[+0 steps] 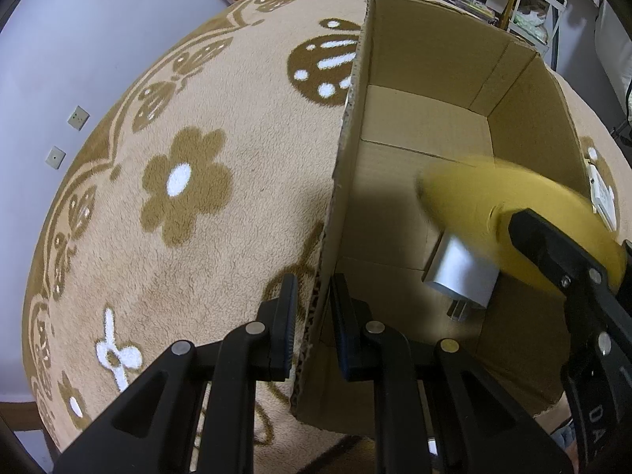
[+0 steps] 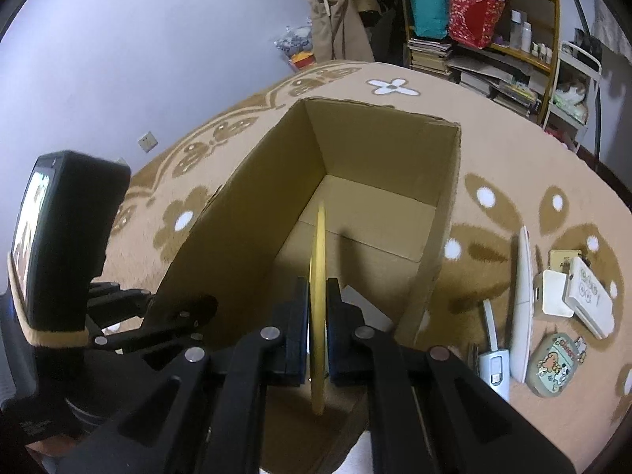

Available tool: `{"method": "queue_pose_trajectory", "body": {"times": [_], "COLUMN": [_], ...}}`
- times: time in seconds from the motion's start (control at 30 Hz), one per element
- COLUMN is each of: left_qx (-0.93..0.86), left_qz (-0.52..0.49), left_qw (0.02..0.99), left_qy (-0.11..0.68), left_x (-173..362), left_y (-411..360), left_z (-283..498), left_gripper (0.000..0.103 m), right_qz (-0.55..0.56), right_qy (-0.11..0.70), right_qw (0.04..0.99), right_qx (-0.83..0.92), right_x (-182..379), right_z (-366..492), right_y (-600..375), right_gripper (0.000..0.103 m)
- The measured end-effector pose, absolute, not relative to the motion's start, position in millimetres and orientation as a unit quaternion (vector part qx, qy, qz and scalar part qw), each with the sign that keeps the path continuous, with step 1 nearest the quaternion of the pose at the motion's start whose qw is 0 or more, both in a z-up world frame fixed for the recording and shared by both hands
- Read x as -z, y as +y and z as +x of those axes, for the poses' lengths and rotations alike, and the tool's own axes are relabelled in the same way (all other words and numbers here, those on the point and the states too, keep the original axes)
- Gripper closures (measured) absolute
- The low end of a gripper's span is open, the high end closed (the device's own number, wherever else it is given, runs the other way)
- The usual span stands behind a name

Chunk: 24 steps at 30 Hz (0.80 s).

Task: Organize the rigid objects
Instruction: 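Carry the yellow remote into the box and release it beside the charger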

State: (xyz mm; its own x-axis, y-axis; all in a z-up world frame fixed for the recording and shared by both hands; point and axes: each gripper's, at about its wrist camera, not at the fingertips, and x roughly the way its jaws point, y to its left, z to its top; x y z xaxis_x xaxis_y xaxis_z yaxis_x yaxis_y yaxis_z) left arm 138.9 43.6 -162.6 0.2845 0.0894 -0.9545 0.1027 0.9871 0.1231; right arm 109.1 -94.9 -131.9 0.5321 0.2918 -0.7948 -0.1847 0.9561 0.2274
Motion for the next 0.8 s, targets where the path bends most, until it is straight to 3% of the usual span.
{"method": "queue_pose_trajectory", "body": {"times": [0.23,0.33,0.5,0.67,0.8], "left_qx": [0.004,0.005,0.005,0.004,0.005], "left_qz": [0.077,0.075,0.074,0.070,0.069], "left_qw": [0.798,0.798,0.797,0.797,0.797], "left_qy": [0.598,0.599,0.599,0.600,0.600], "left_x": [161,161,162,162,161], "left_y": [45,46,47,48,49], "left_z": [139,139,138,139,137], "left_gripper": [0.086,0.086,0.086,0.086,0.086], "right_qz": [0.042,0.039,0.055,0.069,0.064], "right_qy": [0.467,0.459,0.448,0.453,0.467], "right_qw": [0.874,0.879,0.885,0.884,0.881], "right_qx": [-0.131,-0.125,-0.115,-0.089,-0.047], "right_x": [128,120,106,102,108], "right_z": [106,104,100,95,95], "right_y": [-93,-98,-115,-141,-160], "right_gripper": [0.091,0.083,0.044,0.019,0.017]}}
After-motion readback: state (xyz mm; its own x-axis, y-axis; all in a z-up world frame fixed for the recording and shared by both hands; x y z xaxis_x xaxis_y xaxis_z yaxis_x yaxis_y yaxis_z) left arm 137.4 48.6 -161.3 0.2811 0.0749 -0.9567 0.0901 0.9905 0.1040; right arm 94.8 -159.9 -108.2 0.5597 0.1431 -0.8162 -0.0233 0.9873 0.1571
